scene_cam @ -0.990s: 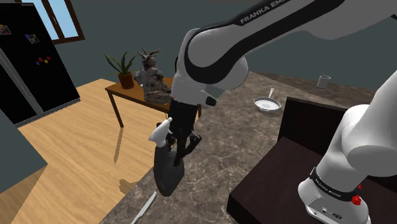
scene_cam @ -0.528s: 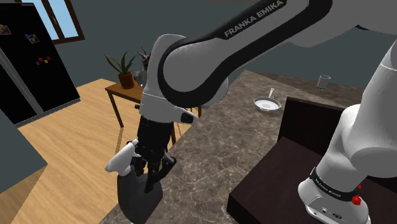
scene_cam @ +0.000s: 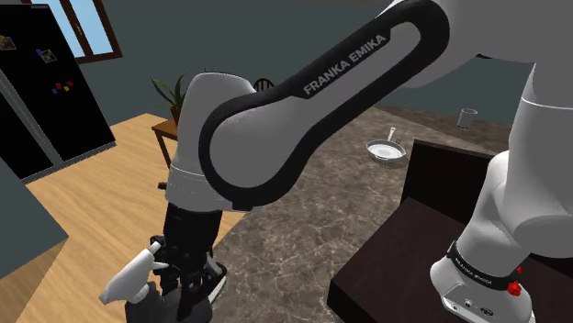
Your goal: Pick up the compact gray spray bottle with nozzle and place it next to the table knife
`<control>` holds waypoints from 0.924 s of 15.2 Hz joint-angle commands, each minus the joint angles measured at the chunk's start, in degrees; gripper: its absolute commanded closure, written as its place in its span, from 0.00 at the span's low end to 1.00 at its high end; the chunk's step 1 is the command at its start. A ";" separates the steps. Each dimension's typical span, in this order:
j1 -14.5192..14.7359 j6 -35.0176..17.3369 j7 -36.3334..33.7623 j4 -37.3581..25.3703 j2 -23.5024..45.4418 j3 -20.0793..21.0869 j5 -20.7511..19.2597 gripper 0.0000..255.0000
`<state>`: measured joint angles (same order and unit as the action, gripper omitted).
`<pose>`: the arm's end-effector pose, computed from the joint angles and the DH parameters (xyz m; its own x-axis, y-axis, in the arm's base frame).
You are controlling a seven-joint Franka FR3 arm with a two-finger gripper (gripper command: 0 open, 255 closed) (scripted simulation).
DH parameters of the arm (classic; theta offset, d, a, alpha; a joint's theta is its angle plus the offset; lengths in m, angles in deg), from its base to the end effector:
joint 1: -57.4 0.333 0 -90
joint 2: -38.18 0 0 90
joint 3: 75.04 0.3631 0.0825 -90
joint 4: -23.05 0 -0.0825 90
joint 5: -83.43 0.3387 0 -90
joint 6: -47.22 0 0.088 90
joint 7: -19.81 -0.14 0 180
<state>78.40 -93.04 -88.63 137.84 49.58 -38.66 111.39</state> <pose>0.3265 0.4933 0.4498 0.2657 -0.8146 -0.5155 -0.9504 -0.3109 0.0014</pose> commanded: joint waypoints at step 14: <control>1.57 -9.99 3.41 3.19 7.76 -0.39 -0.50 1.00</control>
<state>79.75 -102.21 -85.39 140.94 56.62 -38.97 111.02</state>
